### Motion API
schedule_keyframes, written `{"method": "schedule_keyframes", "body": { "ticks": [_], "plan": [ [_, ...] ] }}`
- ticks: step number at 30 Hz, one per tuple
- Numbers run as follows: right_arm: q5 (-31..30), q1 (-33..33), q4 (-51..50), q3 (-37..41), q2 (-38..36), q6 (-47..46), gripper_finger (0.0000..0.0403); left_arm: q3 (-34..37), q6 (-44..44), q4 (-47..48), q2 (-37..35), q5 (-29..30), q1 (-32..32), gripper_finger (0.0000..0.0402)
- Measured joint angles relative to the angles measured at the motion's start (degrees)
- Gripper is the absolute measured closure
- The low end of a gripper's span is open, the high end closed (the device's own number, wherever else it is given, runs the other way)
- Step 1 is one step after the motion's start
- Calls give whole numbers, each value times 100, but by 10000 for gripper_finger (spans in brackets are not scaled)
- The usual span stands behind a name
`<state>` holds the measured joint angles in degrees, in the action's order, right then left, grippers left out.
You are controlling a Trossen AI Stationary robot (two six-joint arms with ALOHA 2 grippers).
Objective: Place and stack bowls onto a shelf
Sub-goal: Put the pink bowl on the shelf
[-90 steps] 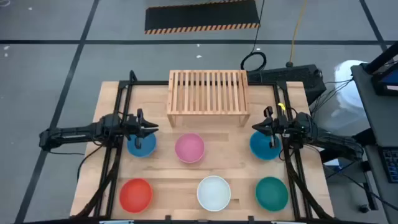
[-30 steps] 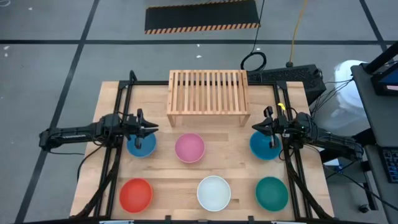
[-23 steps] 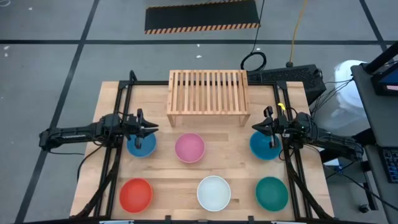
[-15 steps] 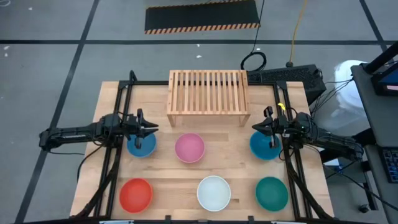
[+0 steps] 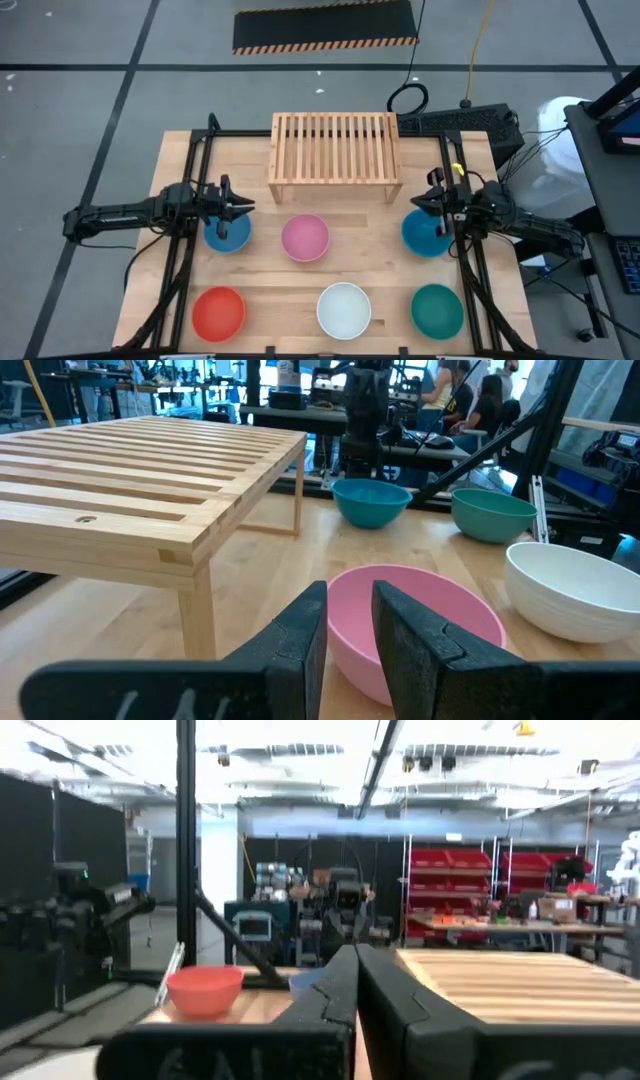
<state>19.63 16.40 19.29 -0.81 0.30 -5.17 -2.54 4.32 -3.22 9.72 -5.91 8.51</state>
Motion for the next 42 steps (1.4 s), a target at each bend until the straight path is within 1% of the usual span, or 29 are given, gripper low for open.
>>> {"method": "schedule_keyframes", "body": {
  "ticks": [9,12,15,19,22,27,31,35,39,42],
  "plan": [
    [-1,-2,42,1,0,-19,403,1,1,0,2,0,0,314],
    [-42,2,-48,-6,0,-190,403,0,1,0,0,0,1,314],
    [-145,42,-406,-124,33,-217,403,0,0,0,2,0,0,314],
    [-148,84,-1154,-479,241,292,403,1,-10,0,1,0,0,314],
    [-147,90,-1300,-844,540,459,403,0,260,-2,0,0,2,314],
    [-128,87,-1810,-1581,1356,637,403,0,973,-2,0,-5,1,314],
    [-134,87,-2717,-2374,2198,907,403,0,1134,-2,0,-82,1,314],
    [-132,76,-3436,-3174,2942,950,403,1,1154,-6,0,-166,-3,314],
    [-130,76,-4417,-3874,3411,1150,403,1,1173,-47,0,-168,-4,314],
    [-130,74,-4979,-4195,3592,1381,403,0,1258,-127,0,-173,-4,314]
  ]
}}
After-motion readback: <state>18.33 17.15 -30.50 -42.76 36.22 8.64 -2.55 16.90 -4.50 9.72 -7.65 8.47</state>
